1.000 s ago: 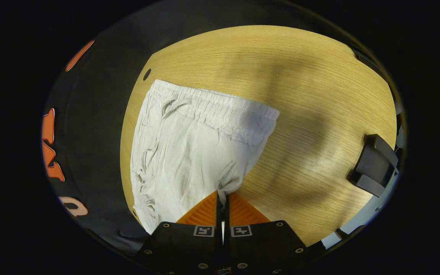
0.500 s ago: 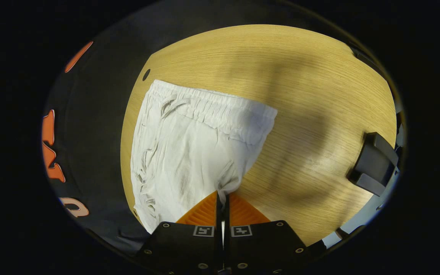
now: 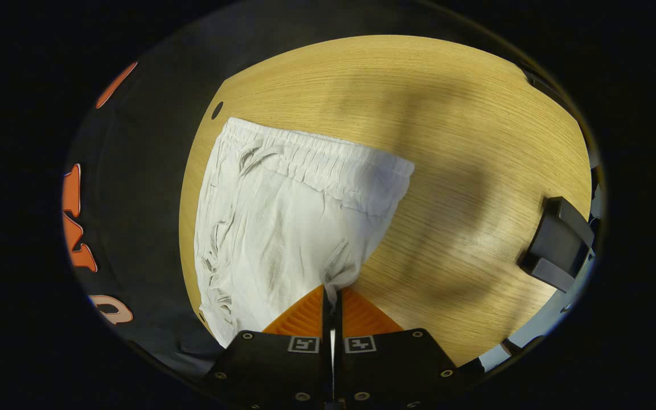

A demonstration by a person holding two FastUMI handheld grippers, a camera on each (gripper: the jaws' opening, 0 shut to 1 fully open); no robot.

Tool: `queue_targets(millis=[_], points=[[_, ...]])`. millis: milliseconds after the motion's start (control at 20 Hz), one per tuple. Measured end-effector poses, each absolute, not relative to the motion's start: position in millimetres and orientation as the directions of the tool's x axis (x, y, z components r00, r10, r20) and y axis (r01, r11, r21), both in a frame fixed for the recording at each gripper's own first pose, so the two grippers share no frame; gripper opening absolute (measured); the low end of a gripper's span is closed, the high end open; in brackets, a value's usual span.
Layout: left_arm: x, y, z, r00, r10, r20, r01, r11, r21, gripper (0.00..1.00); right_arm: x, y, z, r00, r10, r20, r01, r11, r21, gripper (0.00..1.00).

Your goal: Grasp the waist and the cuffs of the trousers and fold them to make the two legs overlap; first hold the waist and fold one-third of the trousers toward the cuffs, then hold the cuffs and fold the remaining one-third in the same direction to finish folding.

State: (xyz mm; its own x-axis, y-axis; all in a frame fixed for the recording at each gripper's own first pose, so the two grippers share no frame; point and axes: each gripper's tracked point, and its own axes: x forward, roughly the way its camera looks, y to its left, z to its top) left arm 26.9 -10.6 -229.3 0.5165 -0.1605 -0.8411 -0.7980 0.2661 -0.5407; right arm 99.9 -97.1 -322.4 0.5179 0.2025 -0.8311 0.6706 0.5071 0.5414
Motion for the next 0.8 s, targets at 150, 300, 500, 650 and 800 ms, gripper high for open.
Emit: queue_targets(millis=[150,300,500,650,800], points=[[35.4,-21.3,-236.2,0.515,-0.220,-0.828,-0.793,0.245,-0.558,0.36,99.7,-97.0,-322.4,0.515,0.200,-0.834,0.673,0.508,0.538,0.02],[43.9,-25.8,-244.1,0.492,-0.230,-0.840,-0.790,0.287,-0.541,0.12,100.0,-96.9,-322.4,0.514,0.192,-0.836,0.676,0.510,0.532,0.02],[51.2,-27.5,-236.0,0.455,-0.240,-0.858,-0.761,0.395,-0.514,0.06,99.9,-96.7,-320.2,0.509,0.176,-0.843,0.681,0.516,0.519,0.02],[66.3,-28.8,-219.5,0.472,-0.269,-0.840,-0.724,0.426,-0.543,0.06,100.7,-93.6,-309.7,0.520,0.168,-0.838,0.674,0.522,0.523,0.02],[74.6,-22.2,-189.4,0.495,-0.300,-0.815,-0.670,0.465,-0.578,0.06,101.7,-88.8,-292.7,0.542,0.162,-0.825,0.651,0.541,0.533,0.01]])
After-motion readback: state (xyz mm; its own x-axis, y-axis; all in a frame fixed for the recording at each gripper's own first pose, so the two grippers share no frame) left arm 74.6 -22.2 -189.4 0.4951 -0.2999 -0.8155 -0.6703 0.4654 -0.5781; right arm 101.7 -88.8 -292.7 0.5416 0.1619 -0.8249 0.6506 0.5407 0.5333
